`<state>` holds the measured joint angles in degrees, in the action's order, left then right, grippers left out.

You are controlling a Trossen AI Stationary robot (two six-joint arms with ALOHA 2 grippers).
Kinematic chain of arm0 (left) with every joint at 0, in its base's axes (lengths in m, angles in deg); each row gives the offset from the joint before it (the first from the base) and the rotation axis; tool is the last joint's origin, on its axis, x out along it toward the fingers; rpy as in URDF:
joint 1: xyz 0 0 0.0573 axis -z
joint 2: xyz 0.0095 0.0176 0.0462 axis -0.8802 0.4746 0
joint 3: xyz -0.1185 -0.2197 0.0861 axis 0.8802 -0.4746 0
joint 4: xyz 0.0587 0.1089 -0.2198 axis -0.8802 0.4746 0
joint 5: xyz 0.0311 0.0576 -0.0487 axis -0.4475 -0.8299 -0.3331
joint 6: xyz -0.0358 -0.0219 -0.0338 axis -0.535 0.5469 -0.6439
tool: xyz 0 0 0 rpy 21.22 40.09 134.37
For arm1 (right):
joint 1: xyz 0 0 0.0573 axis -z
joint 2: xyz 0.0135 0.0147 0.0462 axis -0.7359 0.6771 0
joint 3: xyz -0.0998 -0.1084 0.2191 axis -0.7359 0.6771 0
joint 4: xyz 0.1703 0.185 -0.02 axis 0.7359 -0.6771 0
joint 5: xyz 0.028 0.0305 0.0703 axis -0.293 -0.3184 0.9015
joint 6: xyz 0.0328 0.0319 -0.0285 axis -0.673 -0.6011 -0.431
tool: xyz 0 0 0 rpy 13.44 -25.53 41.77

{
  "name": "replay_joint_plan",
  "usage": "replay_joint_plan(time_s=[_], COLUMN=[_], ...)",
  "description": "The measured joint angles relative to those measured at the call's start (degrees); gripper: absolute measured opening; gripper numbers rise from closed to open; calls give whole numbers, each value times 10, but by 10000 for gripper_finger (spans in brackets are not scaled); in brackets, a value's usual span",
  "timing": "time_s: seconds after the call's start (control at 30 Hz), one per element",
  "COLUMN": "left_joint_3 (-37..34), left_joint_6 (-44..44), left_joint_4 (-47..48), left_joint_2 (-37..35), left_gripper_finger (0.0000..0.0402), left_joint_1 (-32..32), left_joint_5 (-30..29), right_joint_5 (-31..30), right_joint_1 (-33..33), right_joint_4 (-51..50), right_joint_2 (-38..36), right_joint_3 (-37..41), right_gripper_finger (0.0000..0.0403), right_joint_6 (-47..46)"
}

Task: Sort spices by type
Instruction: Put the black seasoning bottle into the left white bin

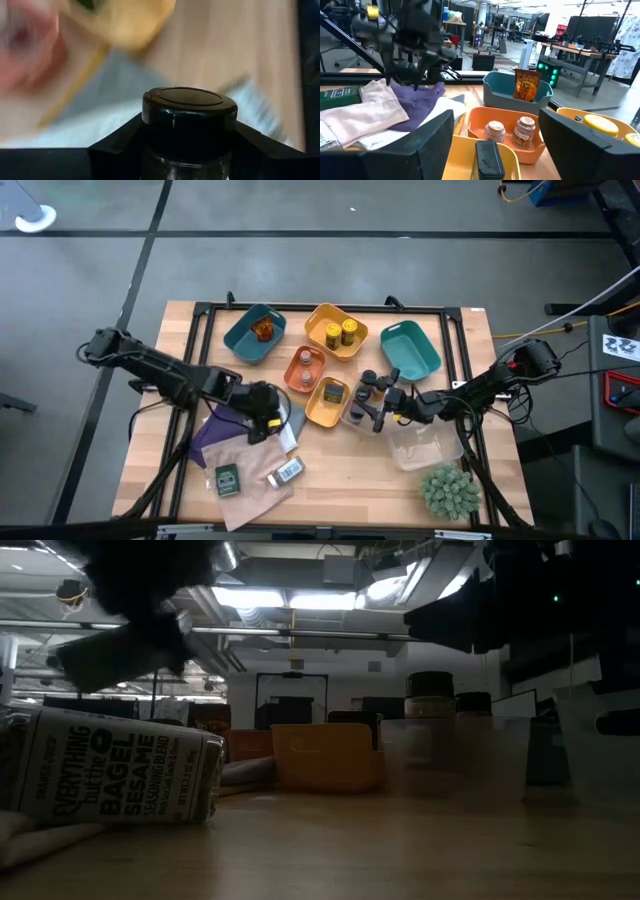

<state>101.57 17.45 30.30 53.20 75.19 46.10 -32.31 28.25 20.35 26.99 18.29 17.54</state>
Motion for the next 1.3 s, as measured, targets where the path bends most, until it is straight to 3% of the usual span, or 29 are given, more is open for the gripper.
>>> replay_joint_plan(time_s=[0.23, 0.5, 0.73, 0.9, 1.03, 1.17, 1.3], left_joint_3=[0, 1, 1, 1, 1, 1, 1], left_joint_6=[49, 130, 213, 215, 215, 215, 223], left_joint_4=[-234, -451, -642, -724, -780, -804, -815], left_joint_2=[15, 87, 166, 214, 230, 230, 229], left_gripper_finger=[200, 197, 199, 199, 199, 199, 199], left_joint_1=[-29, -55, -73, -69, -67, -66, -61], left_joint_5=[-54, -65, -67, -67, -67, -66, -67], right_joint_5=[10, 6, 38, 39, 39, 34, 9], right_joint_1=[-1, -55, -71, -71, -71, -71, -70], right_joint_4=[-1, -1, -3, -34, -132, -231, -254], right_joint_2=[0, -39, -49, -49, -49, -49, -43], right_joint_3=[-1, -1, -9, -48, -92, -137, -164], right_gripper_finger=[289, 289, 289, 289, 289, 289, 289], right_joint_6=[0, 37, -57, -61, -61, -62, -62])
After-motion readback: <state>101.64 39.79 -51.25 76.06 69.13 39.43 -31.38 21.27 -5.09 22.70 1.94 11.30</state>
